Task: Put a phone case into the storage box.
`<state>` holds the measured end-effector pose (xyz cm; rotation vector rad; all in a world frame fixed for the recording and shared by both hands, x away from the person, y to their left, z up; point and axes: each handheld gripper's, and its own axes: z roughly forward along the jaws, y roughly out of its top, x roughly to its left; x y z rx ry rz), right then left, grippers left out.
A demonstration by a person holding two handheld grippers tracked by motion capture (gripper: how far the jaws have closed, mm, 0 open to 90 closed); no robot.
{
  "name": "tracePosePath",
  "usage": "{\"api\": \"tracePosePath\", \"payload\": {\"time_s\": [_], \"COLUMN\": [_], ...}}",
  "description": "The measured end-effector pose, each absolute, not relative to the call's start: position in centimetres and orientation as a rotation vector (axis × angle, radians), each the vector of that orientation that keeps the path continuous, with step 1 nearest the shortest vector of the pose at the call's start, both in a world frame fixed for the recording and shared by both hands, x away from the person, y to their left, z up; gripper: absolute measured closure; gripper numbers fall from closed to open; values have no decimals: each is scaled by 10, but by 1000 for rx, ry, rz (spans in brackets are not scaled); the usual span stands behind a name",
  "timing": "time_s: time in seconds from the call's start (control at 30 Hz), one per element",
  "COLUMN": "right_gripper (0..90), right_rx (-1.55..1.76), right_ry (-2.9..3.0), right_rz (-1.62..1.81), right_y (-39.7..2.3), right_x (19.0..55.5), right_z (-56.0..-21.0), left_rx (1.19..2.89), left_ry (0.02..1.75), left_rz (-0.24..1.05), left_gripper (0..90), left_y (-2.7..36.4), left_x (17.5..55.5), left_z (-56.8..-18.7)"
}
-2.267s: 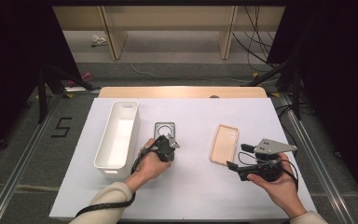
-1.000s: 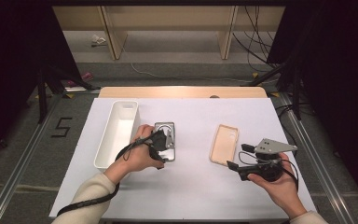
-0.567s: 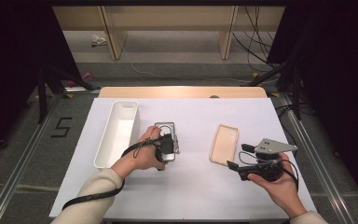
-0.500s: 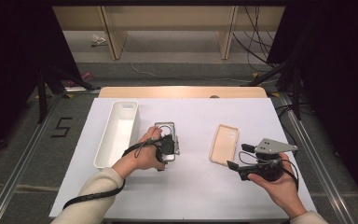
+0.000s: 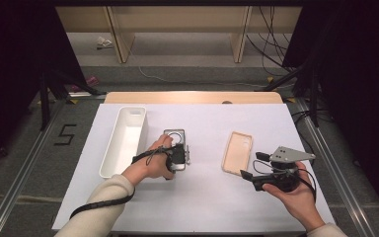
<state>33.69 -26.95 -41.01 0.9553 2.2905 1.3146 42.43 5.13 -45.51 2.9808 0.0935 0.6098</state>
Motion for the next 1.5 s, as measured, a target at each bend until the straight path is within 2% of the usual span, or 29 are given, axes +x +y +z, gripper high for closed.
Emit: {"api": "tracePosePath", "payload": {"time_s": [0.63,0.9,1.07,1.3,1.5], "right_gripper": [164,164,164,164,164], "right_rx": [954,953,950,950,949], "right_ry": [2292,2293,2294,2296,2297], "right_rz": [1315,1317,1315,1316,1318], "right_y": [-269,-269,-269,-269,-268], "right_x": [337,337,337,337,337], "right_z": [-410,-411,-411,-411,-411], "left_rx": [2999,3008,3014,3036,3051], "left_ry": [53,68,70,44,24], "left_rz": [598,562,516,453,409], "left_gripper": [269,305,368,521,601], "left_y": [47,45,46,45,43], "left_x": [429,431,431,431,429], "left_z": [-460,-460,-459,-458,-458]}}
